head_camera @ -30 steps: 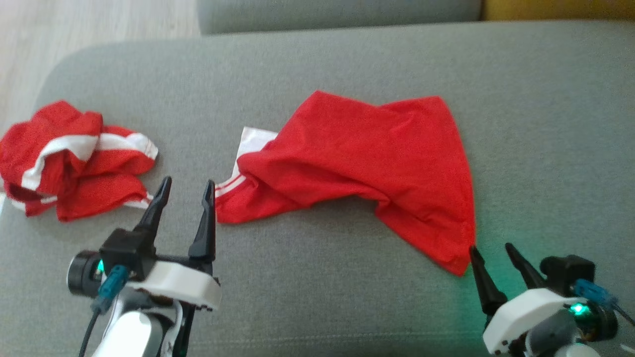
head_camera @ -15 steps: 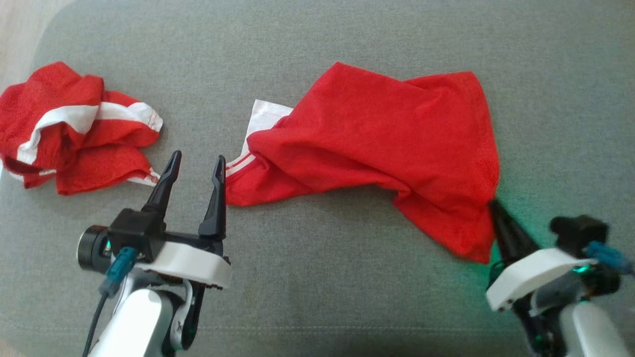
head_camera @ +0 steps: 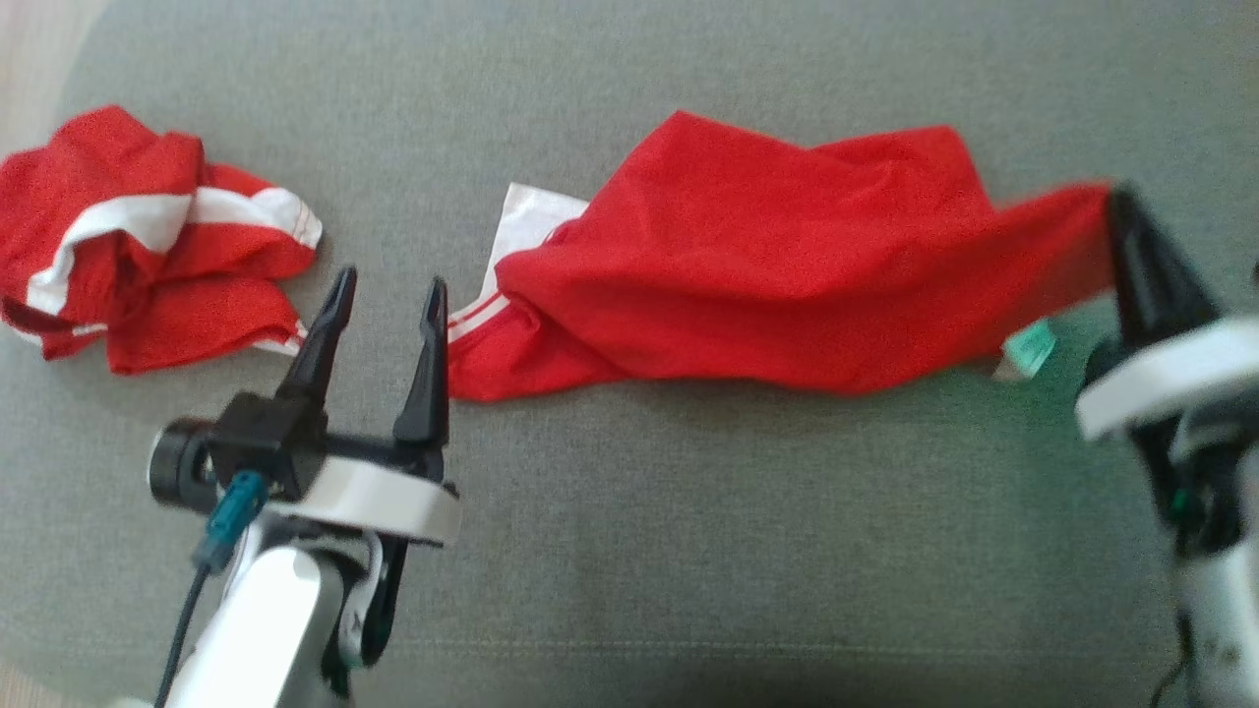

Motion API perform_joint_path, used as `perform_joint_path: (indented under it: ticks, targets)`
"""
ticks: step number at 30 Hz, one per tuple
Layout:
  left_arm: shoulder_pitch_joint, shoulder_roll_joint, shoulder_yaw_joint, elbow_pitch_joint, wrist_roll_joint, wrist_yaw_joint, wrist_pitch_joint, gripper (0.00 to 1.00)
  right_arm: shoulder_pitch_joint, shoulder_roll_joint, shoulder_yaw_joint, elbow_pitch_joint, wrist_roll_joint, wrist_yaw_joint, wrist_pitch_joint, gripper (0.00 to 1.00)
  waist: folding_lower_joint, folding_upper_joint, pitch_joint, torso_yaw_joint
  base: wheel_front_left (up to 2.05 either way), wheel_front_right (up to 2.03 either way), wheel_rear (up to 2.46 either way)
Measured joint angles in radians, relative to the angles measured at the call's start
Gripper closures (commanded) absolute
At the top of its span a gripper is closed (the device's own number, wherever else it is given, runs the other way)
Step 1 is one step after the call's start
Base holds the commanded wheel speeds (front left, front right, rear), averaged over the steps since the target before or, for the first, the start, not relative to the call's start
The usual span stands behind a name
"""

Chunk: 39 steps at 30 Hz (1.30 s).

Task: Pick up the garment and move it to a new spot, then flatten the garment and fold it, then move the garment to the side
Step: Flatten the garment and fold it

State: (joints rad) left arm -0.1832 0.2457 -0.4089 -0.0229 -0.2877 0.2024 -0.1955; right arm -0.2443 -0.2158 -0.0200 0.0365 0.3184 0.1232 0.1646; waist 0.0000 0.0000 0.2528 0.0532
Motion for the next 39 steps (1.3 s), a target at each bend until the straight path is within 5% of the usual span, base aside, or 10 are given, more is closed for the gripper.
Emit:
perform_joint_path:
  ticks: [11, 12, 14, 20, 26, 39]
  targets:
    - [-0.098, -0.030, -0.022, 0.033, 0.006, -0.009, -0.019, 0.00, -0.310, -0.062, 0.064, 0.384, 0.074, 0.000, -0.030, 1.00, 0.0003, 0.0000, 0.114, 0.043, 0.00, 0.00, 0.00]
    - [-0.100, -0.030, -0.024, 0.040, 0.006, -0.010, -0.022, 0.00, -0.316, -0.062, 0.077, 0.416, 0.080, 0.000, -0.041, 0.90, 0.0003, 0.0000, 0.117, 0.047, 0.00, 0.00, 0.00]
    - [-0.102, -0.030, -0.024, 0.048, 0.006, -0.010, -0.027, 0.00, -0.319, -0.062, 0.090, 0.441, 0.084, 0.000, -0.057, 0.00, 0.0003, 0.0000, 0.116, 0.048, 0.00, 0.00, 0.00]
    - [-0.099, -0.031, -0.023, 0.076, 0.006, -0.008, -0.036, 0.00, -0.304, -0.063, 0.110, 0.483, 0.056, 0.000, -0.206, 0.00, 0.0000, 0.0000, 0.072, 0.036, 0.00, 0.00, 0.00]
    - [-0.044, -0.028, -0.013, 0.089, 0.000, 0.000, -0.037, 0.00, -0.139, -0.039, 0.068, 0.351, -0.030, 0.000, -0.287, 0.00, 0.0000, 0.0000, 0.005, 0.013, 0.00, 0.00, 0.00]
    - [0.100, 0.011, 0.008, 0.069, -0.034, 0.037, -0.017, 0.00, 0.290, 0.128, -0.019, -0.076, -0.097, 0.000, -0.153, 0.00, 0.0000, 0.0000, -0.134, -0.045, 0.00, 0.00, 0.00]
